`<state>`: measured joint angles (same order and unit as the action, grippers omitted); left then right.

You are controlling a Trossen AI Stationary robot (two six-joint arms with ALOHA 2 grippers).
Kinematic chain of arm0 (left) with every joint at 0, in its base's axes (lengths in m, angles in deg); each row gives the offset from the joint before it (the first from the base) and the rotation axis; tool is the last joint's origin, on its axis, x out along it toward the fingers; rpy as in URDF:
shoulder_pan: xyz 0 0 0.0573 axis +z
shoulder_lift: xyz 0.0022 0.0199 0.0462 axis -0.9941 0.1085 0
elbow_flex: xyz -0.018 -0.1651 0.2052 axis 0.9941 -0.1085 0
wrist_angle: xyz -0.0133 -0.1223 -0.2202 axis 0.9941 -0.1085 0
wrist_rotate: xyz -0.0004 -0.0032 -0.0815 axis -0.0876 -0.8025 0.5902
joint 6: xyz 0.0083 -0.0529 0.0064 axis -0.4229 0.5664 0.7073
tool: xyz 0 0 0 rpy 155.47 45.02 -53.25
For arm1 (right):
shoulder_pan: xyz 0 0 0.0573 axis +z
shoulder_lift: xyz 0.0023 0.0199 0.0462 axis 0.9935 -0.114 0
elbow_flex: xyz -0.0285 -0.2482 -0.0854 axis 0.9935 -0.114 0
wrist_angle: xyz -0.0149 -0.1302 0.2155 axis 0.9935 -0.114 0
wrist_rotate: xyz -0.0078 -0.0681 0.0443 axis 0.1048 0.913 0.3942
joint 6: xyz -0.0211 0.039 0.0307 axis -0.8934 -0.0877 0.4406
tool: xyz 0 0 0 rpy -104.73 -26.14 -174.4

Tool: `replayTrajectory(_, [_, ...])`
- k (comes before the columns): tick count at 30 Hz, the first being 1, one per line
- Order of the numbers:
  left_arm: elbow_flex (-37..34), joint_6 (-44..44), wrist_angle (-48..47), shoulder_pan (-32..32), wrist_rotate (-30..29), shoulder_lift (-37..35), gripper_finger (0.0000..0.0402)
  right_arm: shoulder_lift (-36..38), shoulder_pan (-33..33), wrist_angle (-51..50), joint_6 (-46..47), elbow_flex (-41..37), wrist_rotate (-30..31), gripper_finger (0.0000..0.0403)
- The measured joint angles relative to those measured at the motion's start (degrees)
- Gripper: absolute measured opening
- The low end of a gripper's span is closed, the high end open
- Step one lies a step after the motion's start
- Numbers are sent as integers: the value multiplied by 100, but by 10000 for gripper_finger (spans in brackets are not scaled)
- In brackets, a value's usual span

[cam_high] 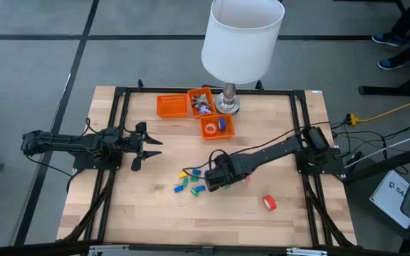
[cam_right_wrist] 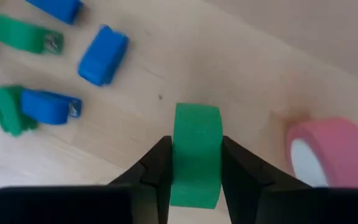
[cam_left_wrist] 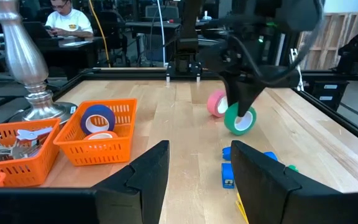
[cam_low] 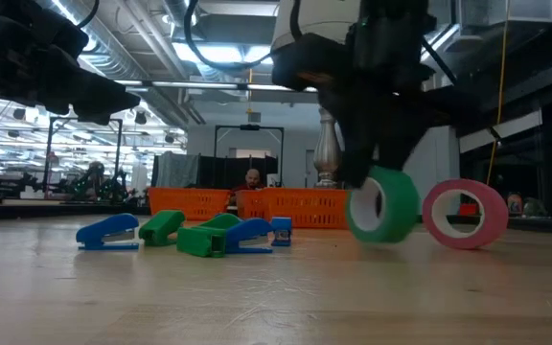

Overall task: Pick and place Stapler, Stapler remover, tape
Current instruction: Put the green tape into the bottom right orange basket

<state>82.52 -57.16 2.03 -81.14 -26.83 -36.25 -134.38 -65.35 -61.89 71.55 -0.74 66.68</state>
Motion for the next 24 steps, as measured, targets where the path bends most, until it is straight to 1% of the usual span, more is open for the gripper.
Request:
replayTrajectory(4, [0,0,1,0,0,0,169,2,-174,-162,-347,247,8,104])
replayTrajectory(7, [0,0,1,0,0,-1,169,4,-302,-359,-534,470,148,106])
replayTrajectory(14, [0,0,0,0,0,0,169,9,-582,-961,-557,953,685,109])
replayTrajectory(17, [0,0,2,0,0,-1,169,11,-702,-1127,-578,1120,1009,109])
replayTrajectory(20, [0,0,1,0,0,-1,169,11,-854,-1258,-793,1228,1298,109])
replayTrajectory(24, [0,0,2,0,0,1,169,9,-1128,-1250,-1130,1312,1475,109])
